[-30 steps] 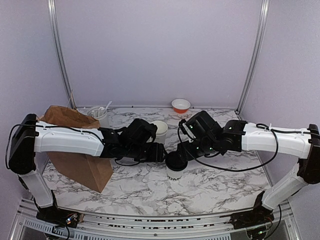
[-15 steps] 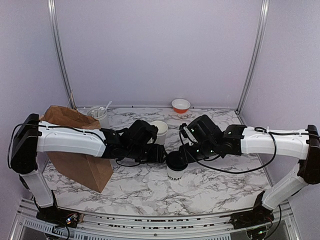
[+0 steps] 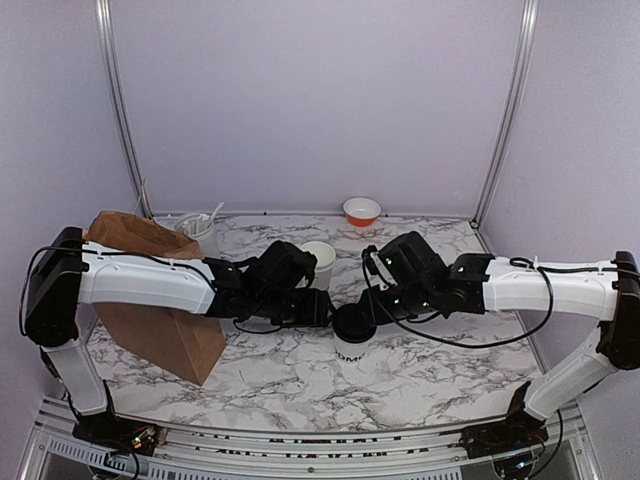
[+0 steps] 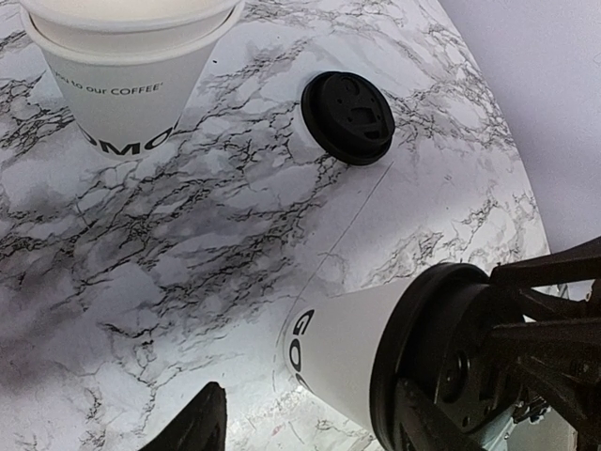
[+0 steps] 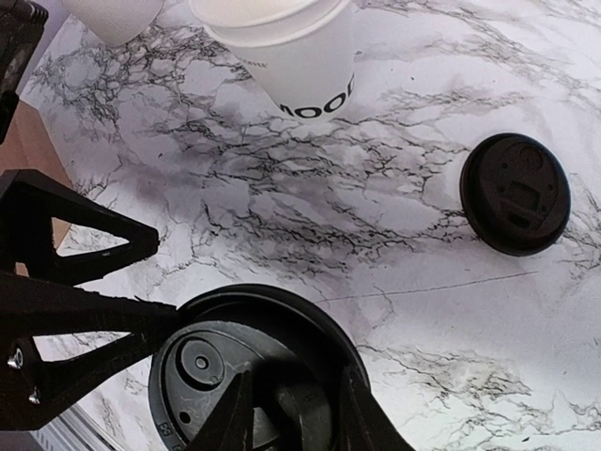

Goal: Pack the takeout coffee

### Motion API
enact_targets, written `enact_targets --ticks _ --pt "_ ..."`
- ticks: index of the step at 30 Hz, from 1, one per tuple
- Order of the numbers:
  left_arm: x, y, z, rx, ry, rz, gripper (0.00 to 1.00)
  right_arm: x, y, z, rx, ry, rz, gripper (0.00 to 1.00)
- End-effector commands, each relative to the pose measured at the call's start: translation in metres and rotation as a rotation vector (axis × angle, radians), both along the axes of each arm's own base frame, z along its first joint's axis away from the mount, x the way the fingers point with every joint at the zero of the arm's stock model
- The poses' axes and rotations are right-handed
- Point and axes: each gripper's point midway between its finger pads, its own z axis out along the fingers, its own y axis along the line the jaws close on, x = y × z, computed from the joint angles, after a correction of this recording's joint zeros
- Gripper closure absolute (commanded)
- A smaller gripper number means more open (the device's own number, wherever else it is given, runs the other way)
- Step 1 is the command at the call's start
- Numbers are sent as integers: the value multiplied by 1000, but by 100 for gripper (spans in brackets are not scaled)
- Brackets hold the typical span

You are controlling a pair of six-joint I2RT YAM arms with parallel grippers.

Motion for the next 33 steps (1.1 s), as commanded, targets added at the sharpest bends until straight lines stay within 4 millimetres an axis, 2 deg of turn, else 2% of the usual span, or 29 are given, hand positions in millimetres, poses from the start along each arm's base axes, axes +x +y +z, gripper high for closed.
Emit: enact_targets --ticks 1,9,15,29,33 --pt "-2 0 -20 26 37 -6 39 -14 -8 -22 -14 72 1 71" --pt "-9 6 -39 58 73 -8 40 -29 -15 -42 6 130 -6 72" --pt "-12 10 -49 86 88 -5 40 -40 -11 -49 23 160 -4 72" --pt "-11 11 -51 106 87 -7 40 -56 -14 -68 72 251 -41 70" --pt "-11 10 -50 105 85 -11 40 -56 -11 -61 88 247 -41 70"
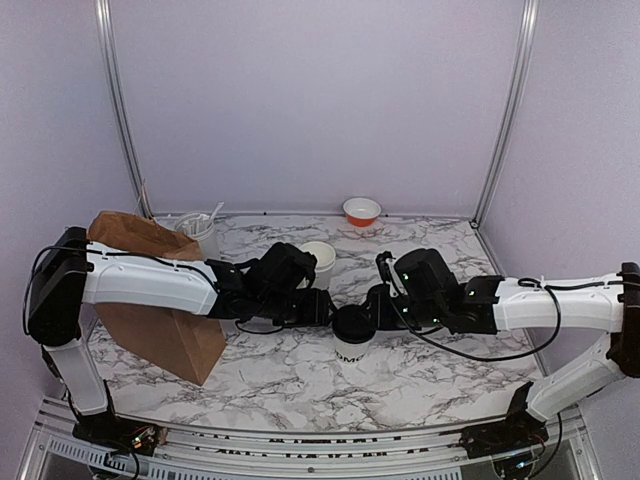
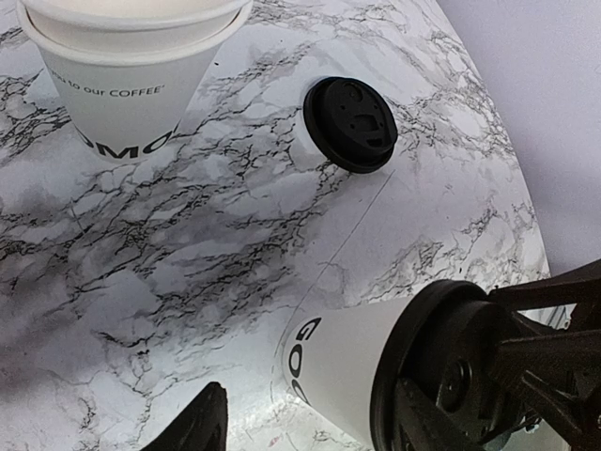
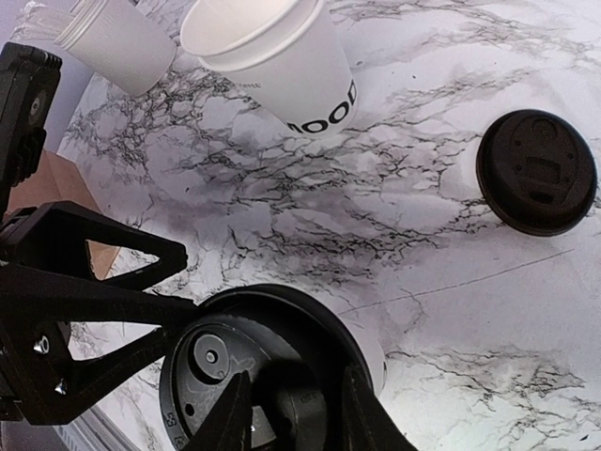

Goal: Pack the takeout coffee

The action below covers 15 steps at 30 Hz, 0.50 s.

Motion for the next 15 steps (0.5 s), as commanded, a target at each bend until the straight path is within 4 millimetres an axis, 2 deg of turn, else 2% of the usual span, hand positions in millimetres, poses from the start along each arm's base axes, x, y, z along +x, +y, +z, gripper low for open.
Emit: enact_targets --ticks 1,4,10,15 --pt "-14 12 -43 119 75 -30 40 -49 -7 -49 -98 222 95 69" --pt "-13 11 -42 120 74 -33 40 -46 -7 -44 -96 209 84 66" --pt "-14 11 -43 124 76 -39 40 -53 -9 -62 -98 259 83 66" --pt "-15 10 -46 127 85 -46 40 -56 -10 -68 -101 279 75 65"
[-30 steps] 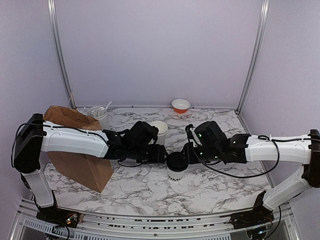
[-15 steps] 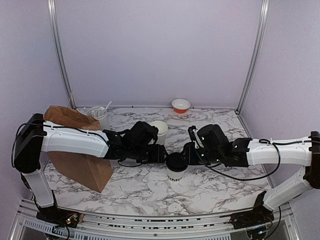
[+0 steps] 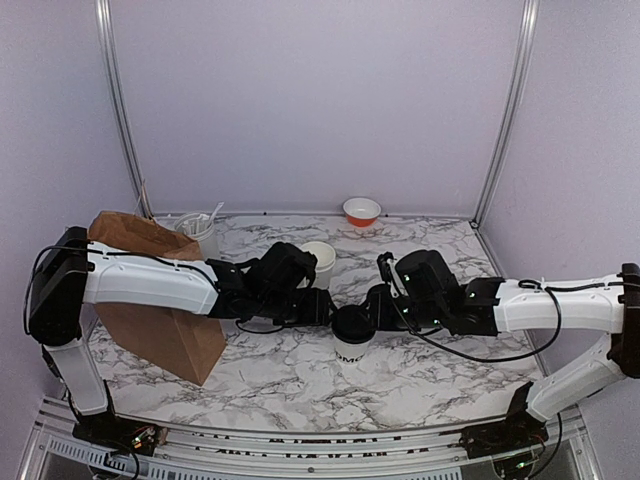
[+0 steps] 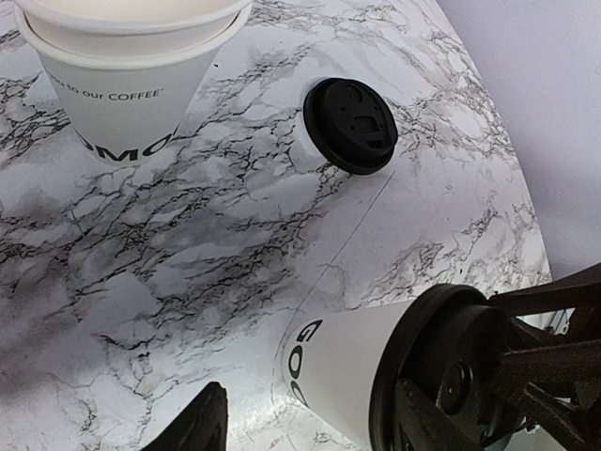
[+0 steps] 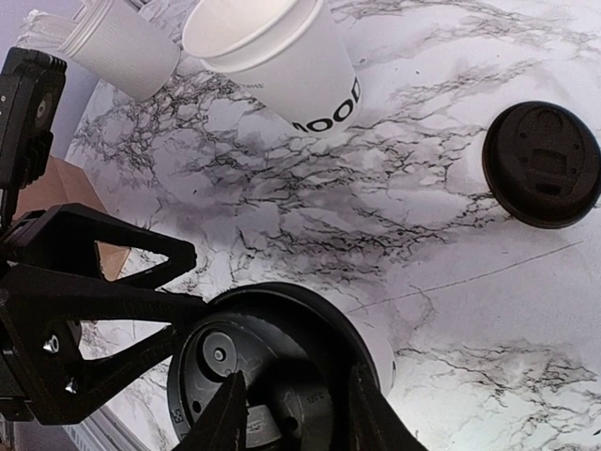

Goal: Pack the takeout coffee

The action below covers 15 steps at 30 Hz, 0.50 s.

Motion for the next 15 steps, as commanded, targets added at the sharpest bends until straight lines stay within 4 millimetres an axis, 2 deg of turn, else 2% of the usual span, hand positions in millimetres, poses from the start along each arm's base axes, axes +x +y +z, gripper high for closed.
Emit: enact_targets --ticks 1,6,15 --pt "-17 10 -46 126 88 -47 40 -53 -11 -64 -122 253 94 65" --pt "-15 8 -39 120 71 -53 40 -42 -4 -39 -97 200 77 63" --pt "-6 -3 -9 95 14 -72 39 -19 8 6 -33 102 19 60"
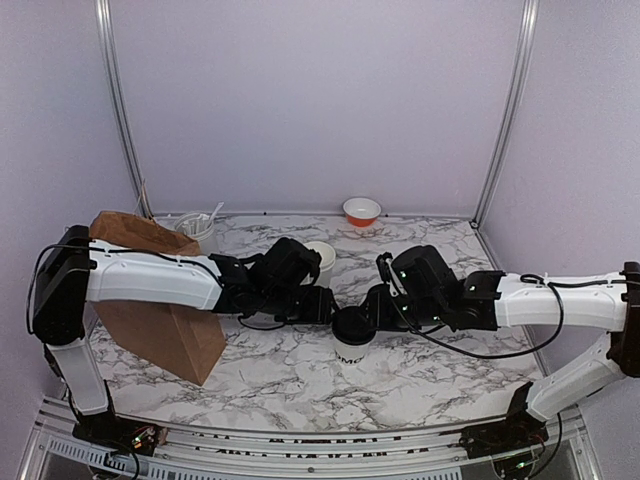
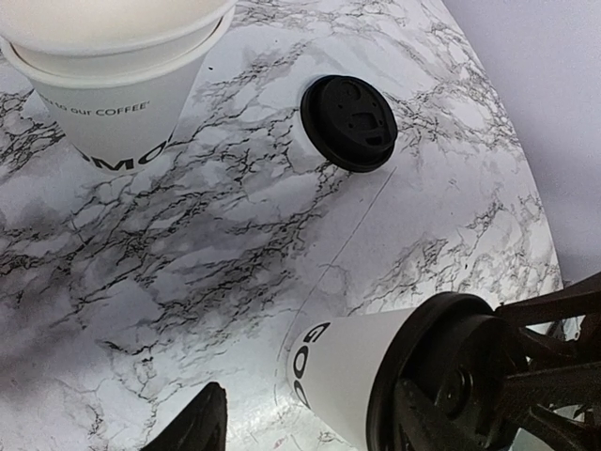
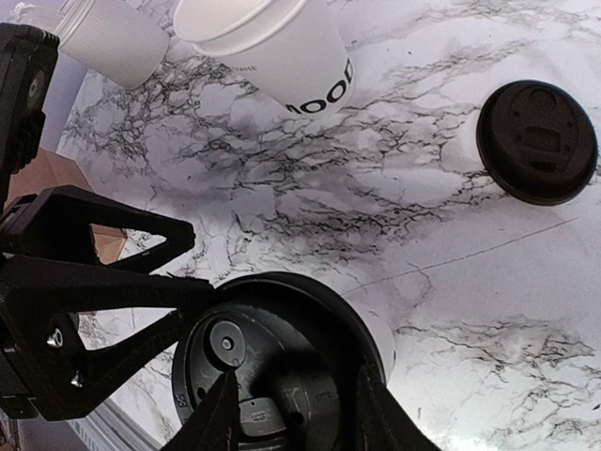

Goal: Pack the takeout coffee

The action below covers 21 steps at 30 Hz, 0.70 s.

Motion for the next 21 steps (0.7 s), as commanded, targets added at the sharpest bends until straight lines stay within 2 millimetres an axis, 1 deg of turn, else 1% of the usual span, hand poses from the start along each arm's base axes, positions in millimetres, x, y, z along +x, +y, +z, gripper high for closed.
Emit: enact_targets --ticks 1,5,9,14,17,20,21 --pt "-7 -1 -10 63 19 -46 39 -12 9 4 -9 52 27 60" --pt "-4 -3 1 53 0 -50 39 -5 10 16 2 21 5 59" --pt "-2 -6 12 37 -19 -54 38 -1 9 20 0 5 -11 59" --pt "0 -3 22 31 -36 -45 38 3 6 26 -38 -27 -11 59" --pt "0 1 26 29 -43 -34 38 5 5 33 -85 -71 41 58" --pt "0 10 28 33 -50 -17 37 1 6 42 -153 -128 151 53" --pt "0 13 29 33 -51 -13 37 0 7 44 -181 -154 202 49"
